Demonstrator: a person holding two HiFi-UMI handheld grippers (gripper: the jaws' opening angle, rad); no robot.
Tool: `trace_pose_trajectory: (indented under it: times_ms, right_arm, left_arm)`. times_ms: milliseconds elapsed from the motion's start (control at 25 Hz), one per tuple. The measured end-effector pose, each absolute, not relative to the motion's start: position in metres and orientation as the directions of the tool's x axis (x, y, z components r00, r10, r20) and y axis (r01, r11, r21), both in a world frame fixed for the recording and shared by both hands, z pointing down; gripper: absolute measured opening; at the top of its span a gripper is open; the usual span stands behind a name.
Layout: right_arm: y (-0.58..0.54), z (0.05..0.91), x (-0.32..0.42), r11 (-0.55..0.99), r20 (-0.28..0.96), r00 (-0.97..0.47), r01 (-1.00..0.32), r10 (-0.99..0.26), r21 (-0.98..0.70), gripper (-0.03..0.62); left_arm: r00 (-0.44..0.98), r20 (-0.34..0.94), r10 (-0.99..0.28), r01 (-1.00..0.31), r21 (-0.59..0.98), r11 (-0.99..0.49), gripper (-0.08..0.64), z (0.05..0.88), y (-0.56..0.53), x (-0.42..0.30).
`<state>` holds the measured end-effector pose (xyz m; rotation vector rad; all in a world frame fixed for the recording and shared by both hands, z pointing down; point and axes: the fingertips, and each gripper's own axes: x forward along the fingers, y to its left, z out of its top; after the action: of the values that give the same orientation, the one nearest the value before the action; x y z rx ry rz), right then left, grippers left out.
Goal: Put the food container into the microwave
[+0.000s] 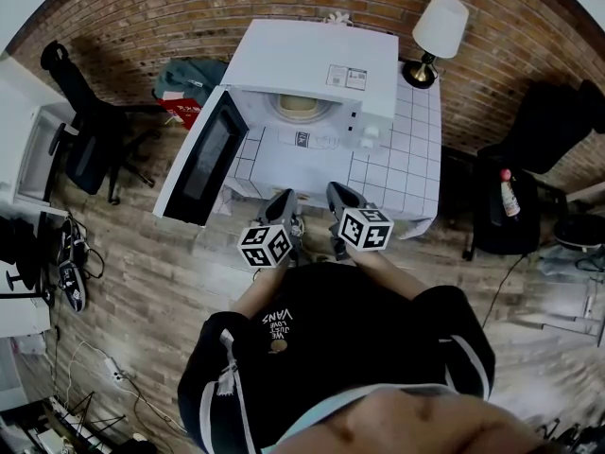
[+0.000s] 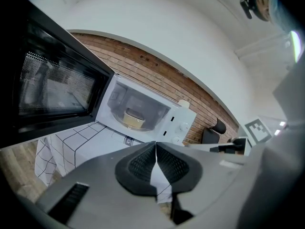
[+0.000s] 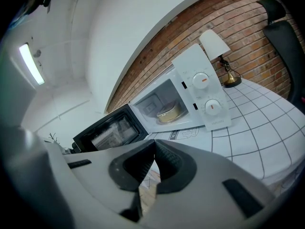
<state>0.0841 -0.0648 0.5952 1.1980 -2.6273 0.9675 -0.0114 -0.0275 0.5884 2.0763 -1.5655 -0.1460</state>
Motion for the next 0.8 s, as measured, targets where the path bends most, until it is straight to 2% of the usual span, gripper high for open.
trace_pose_trajectory:
  times_ms: [800]
  right_arm:
    - [-0.0625,0.5946,0.0781,0.497,0.334,-0.693,-0.703,-0.639,-0.508,0.005]
  left_arm:
    - [0.323,0.222,-0.920,-0.859,0.476,-0.187,0.014,0.5886,-0.0234,-0.0142]
